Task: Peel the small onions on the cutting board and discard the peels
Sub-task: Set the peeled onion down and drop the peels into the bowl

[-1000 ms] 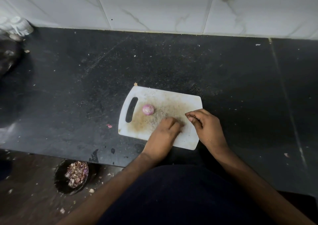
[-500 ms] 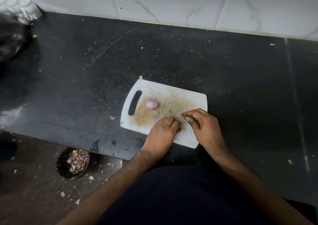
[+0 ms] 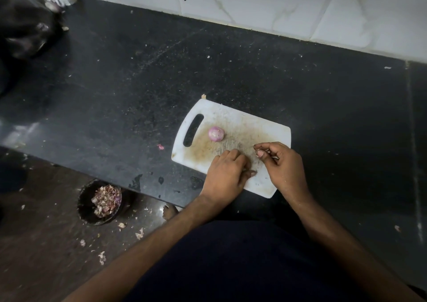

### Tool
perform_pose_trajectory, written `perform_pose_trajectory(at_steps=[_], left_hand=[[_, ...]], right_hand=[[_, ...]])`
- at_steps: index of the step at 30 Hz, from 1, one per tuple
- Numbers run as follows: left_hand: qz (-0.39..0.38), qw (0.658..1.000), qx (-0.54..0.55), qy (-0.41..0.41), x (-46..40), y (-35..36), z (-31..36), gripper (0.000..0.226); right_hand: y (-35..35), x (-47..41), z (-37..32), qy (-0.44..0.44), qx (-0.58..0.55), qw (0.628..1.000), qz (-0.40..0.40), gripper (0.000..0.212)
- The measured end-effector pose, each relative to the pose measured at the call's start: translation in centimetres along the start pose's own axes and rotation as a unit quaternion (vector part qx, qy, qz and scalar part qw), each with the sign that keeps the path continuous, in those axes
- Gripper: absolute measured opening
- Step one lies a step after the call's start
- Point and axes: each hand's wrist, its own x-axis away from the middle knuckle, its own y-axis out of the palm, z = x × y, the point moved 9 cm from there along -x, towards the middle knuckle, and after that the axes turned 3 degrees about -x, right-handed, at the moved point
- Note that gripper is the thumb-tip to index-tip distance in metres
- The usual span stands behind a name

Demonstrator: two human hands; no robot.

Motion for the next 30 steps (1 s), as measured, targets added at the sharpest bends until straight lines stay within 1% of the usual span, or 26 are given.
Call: perform_pose_trajectory(at_steps=[3, 10, 14, 16, 18, 21, 23, 25, 26, 28, 30], left_hand=[[0.007, 1.000, -0.005, 0.003, -0.2, 0.2, 0.3, 0.021], [0.001, 0.998, -0.018, 0.061, -0.1, 0.8, 2.0, 0.020], [-0.001, 0.995, -0.040, 0.094, 0.2, 0.6, 2.5, 0.019], [-0.003, 0.994, -0.055, 0.097, 1.2, 0.1, 1.7, 0.019], [0.007, 0.997, -0.048, 0.056, 2.5, -0.9, 0.1, 0.019], [0.028, 0.998, -0.040, -0.049, 4.6, -2.7, -3.7, 0.022], [0.055, 0.992, -0.007, -0.115, 6.3, -4.3, -6.4, 0.019], [0.104, 0.970, 0.098, -0.198, 8.8, -6.0, -9.6, 0.013], [0.141, 0.946, 0.163, -0.241, 10.4, -6.7, -11.4, 0.011], [0.217, 0.875, 0.285, -0.326, 13.4, -7.6, -14.6, 0.010], [0.286, 0.784, 0.391, -0.388, 16.6, -8.2, -17.7, 0.011]], right_hand=[[-0.2, 0.6, 0.3, -0.005, 0.007, 1.000, 0.007, 0.015], [-0.8, 1.5, 0.4, -0.006, 0.016, 1.000, 0.010, 0.015], [-1.0, 1.7, 0.6, 0.007, -0.002, 1.000, 0.009, 0.015], [-0.2, 1.8, 0.4, 0.024, -0.024, 0.999, -0.008, 0.014], [1.1, 1.9, -0.2, 0.035, -0.043, 0.998, -0.035, 0.015], [4.2, 2.0, -1.9, 0.038, -0.075, 0.992, -0.092, 0.016], [6.5, 2.2, -3.2, 0.040, -0.096, 0.986, -0.132, 0.018], [10.0, 2.6, -4.8, 0.053, -0.118, 0.974, -0.188, 0.021], [11.9, 2.9, -5.7, 0.061, -0.128, 0.966, -0.214, 0.021], [15.5, 3.7, -7.5, 0.076, -0.150, 0.951, -0.258, 0.020], [20.0, 4.7, -9.7, 0.081, -0.156, 0.935, -0.309, 0.019]])
